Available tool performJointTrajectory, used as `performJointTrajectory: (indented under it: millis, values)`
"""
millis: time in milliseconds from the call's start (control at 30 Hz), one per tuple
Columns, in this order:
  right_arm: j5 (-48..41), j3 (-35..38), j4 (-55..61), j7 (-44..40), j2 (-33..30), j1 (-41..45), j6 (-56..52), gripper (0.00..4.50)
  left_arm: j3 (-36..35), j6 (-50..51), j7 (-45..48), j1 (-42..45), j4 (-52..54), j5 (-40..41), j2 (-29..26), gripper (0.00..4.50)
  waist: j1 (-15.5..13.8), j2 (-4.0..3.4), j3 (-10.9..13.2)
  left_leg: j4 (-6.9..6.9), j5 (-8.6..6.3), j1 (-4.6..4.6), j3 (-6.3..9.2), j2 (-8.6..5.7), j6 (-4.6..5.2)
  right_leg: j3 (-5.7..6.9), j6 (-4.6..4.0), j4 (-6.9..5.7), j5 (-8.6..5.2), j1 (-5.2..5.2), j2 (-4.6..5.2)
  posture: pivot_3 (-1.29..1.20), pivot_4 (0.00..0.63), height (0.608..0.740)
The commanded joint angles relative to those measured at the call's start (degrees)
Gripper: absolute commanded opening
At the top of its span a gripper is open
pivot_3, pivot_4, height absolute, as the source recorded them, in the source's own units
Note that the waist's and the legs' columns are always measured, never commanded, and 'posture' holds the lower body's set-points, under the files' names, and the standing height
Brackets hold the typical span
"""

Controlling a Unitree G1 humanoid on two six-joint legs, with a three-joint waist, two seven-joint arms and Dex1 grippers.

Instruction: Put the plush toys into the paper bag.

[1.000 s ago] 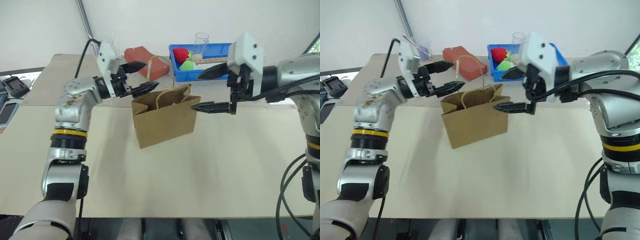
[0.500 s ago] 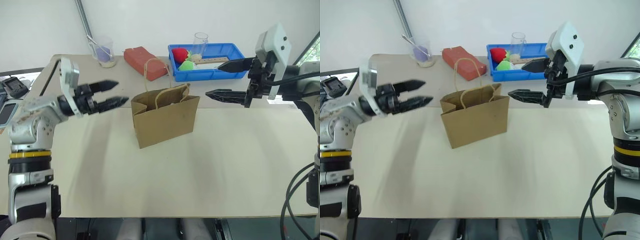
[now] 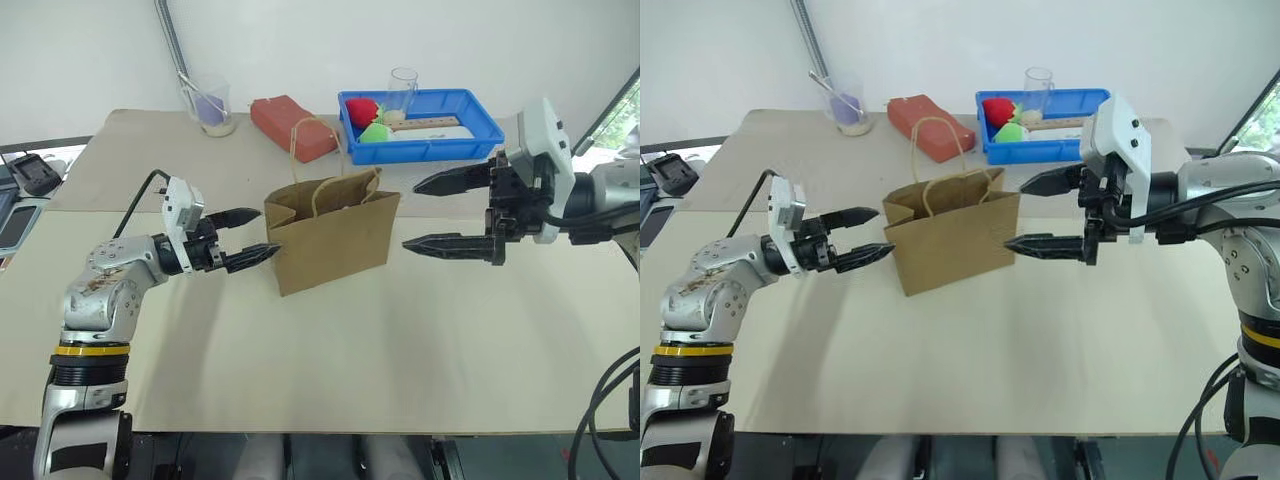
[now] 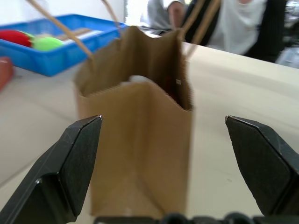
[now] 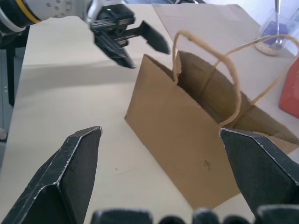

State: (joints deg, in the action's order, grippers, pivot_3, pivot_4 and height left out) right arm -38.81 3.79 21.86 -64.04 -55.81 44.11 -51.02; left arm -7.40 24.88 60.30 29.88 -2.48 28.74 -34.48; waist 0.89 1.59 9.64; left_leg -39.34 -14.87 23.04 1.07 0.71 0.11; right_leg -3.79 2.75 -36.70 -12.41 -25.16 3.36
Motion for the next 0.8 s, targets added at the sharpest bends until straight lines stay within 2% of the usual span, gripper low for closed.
performJointTrajectory:
  millis: [33, 200, 533, 800]
  values:
    - [-2.0, 2.4, 2.6, 1.2, -0.9, 0.2, -0.7, 4.47, 0.2, -2.9, -1.6, 1.4, -0.2, -1.0, 1.2, 4.5, 0.1, 0.0, 0.0, 0.0, 0.0, -0.01, 0.0, 0.0, 0.0, 0.0, 0.0, 0.0, 0.0, 0.0, 0.0, 0.0, 0.15, 0.74]
    - [-2.5, 2.0, 3.5, 1.7, -1.1, -0.1, -0.8, 4.47, -0.5, -3.5, -3.8, 2.0, -1.1, -0.4, 3.3, 4.5, -0.1, 0.0, 0.0, -0.01, 0.0, 0.01, 0.01, 0.0, 0.0, 0.0, 0.0, -0.01, 0.0, 0.0, 0.0, 0.0, 0.15, 0.74]
    - [-2.6, 1.2, 4.2, 2.1, -1.4, -0.5, -0.5, 4.47, -3.1, 1.7, -6.7, 4.9, -5.4, 4.1, 5.3, 4.5, 0.0, 0.0, 0.0, -0.03, 0.0, 0.01, 0.02, 0.0, 0.0, 0.0, 0.0, -0.02, 0.0, 0.0, 0.0, 0.0, 0.15, 0.74]
    - [-2.8, 1.3, 4.5, 2.3, -1.8, -0.7, -0.3, 4.47, 1.0, 0.3, -2.4, 3.9, -4.5, 1.8, 4.6, 4.5, -0.1, 0.0, 0.0, -0.03, 0.0, 0.02, 0.02, -0.01, 0.0, 0.0, 0.0, -0.02, 0.0, 0.0, 0.01, 0.0, 0.15, 0.74]
